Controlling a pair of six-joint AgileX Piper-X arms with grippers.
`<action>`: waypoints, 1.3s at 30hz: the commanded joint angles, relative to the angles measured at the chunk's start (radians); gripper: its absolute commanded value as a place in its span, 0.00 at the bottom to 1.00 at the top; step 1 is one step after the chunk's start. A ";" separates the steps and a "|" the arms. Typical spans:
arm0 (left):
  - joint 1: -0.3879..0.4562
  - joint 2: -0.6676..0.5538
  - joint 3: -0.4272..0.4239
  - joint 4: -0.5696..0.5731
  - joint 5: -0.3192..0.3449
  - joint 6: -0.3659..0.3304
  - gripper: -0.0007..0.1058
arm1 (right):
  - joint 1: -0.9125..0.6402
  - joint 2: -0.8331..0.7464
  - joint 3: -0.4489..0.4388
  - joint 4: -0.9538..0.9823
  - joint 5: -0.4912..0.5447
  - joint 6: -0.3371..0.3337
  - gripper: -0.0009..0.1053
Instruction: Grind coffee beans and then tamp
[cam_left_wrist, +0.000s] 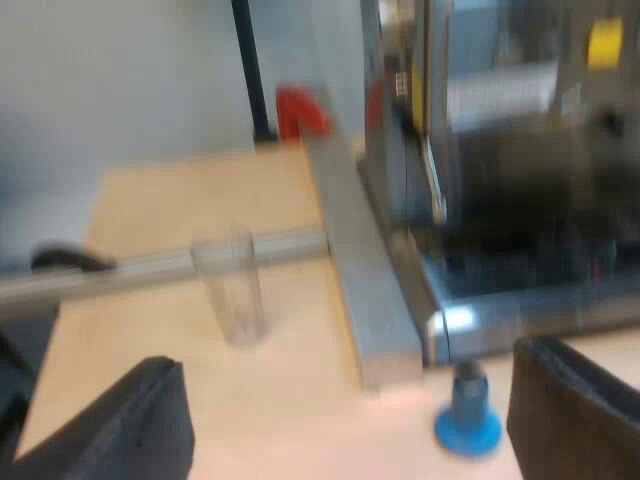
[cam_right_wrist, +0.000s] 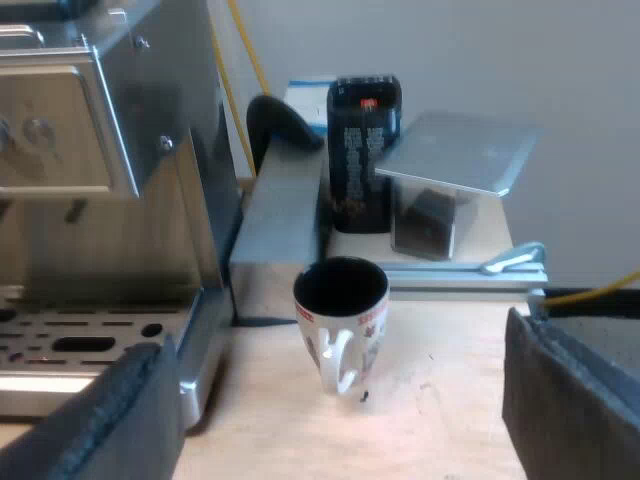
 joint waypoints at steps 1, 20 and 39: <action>0.001 -0.135 0.002 0.028 -0.007 -0.003 0.65 | 0.000 -0.031 0.008 -0.008 0.003 -0.004 0.65; 0.001 -0.131 0.336 -0.265 0.033 -0.062 0.65 | 0.000 -0.031 0.179 -0.009 -0.082 -0.004 0.65; 0.001 -0.131 0.436 -0.363 0.040 -0.054 0.65 | 0.000 -0.030 0.298 -0.020 -0.082 -0.006 0.65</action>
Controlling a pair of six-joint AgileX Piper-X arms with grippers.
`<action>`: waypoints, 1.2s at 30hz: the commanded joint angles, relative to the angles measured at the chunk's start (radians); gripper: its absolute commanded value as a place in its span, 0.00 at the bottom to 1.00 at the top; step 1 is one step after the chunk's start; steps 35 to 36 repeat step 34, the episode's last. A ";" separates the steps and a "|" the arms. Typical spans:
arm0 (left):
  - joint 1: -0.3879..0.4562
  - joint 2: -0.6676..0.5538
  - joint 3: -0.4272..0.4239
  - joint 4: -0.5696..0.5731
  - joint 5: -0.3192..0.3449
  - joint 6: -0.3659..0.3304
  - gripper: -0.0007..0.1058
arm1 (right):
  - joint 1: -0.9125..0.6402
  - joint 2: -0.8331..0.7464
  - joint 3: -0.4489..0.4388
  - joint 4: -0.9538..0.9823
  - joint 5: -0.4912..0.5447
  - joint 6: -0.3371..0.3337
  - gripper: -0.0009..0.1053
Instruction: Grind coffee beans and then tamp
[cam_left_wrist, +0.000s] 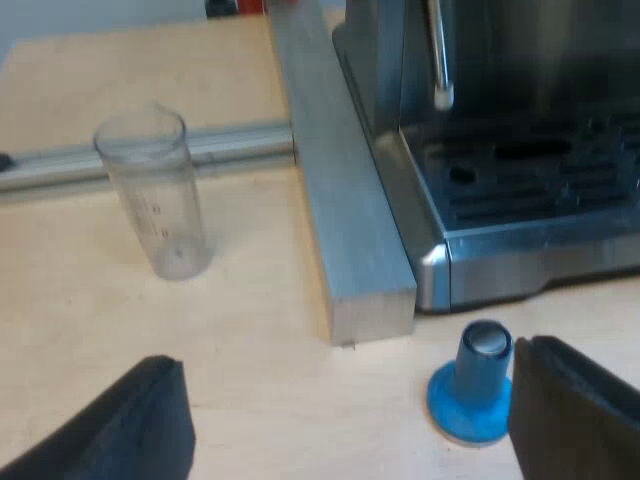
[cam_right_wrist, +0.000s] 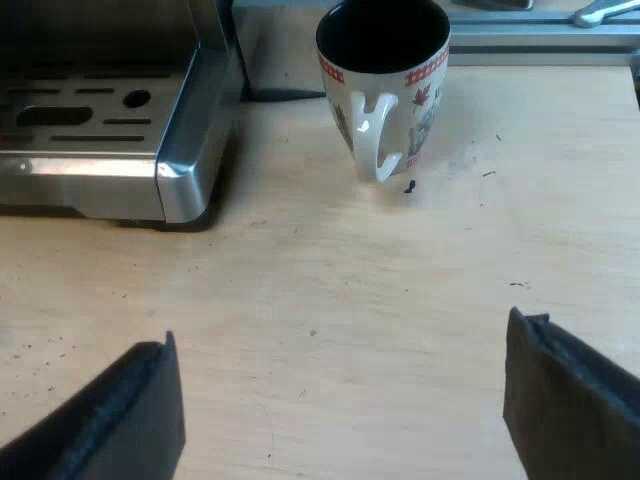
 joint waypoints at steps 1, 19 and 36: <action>0.001 -0.135 -0.005 -0.021 0.012 -0.009 0.65 | 0.000 -0.031 -0.006 -0.017 -0.010 -0.006 0.65; 0.001 -0.135 -0.002 -0.028 0.024 -0.006 0.65 | 0.000 -0.031 0.025 -0.096 -0.007 -0.029 0.65; 0.001 -0.135 0.002 -0.036 0.024 -0.006 0.65 | 0.000 -0.031 0.025 -0.096 -0.007 -0.029 0.65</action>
